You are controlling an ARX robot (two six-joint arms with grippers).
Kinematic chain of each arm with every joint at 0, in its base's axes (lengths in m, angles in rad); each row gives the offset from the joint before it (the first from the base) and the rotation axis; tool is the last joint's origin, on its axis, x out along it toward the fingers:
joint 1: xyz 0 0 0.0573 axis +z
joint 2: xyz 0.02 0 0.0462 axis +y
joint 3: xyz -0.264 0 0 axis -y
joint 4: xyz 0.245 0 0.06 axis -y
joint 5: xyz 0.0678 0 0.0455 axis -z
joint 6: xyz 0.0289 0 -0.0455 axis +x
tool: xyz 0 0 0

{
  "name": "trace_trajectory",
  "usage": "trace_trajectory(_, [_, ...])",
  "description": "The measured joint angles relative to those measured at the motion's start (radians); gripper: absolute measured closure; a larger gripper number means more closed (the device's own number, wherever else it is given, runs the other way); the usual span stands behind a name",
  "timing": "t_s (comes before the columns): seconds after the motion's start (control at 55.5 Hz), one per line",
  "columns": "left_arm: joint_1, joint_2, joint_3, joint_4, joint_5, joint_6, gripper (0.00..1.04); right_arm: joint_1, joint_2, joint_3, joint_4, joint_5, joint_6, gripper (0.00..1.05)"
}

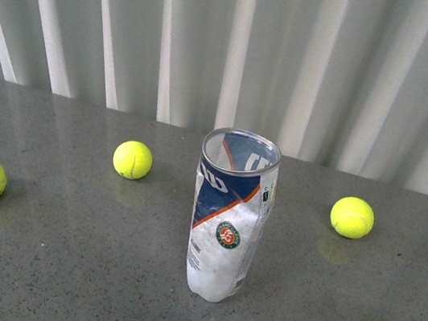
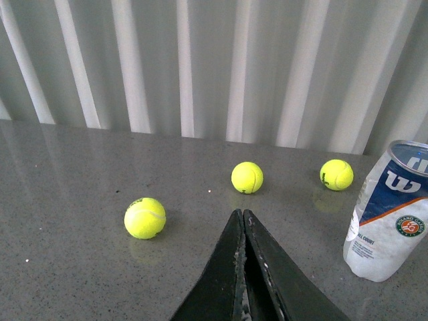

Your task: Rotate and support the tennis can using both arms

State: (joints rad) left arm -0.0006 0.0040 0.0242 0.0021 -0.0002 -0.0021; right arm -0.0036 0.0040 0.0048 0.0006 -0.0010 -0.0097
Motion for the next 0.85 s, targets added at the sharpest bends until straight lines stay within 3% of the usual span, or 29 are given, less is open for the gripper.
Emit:
trace_trajectory(0.27, [0.0, 0.0, 0.0, 0.0, 0.0, 0.0, 0.57, 0.0, 0.0, 0.0, 0.0, 0.0, 0.0, 0.07])
trace_trajectory(0.54, [0.0, 0.0, 0.0, 0.0, 0.0, 0.0, 0.06, 0.0, 0.0, 0.0, 0.0, 0.0, 0.0, 0.07])
trace_trajectory(0.846, [0.0, 0.0, 0.0, 0.0, 0.0, 0.0, 0.07, 0.0, 0.0, 0.0, 0.0, 0.0, 0.0, 0.07])
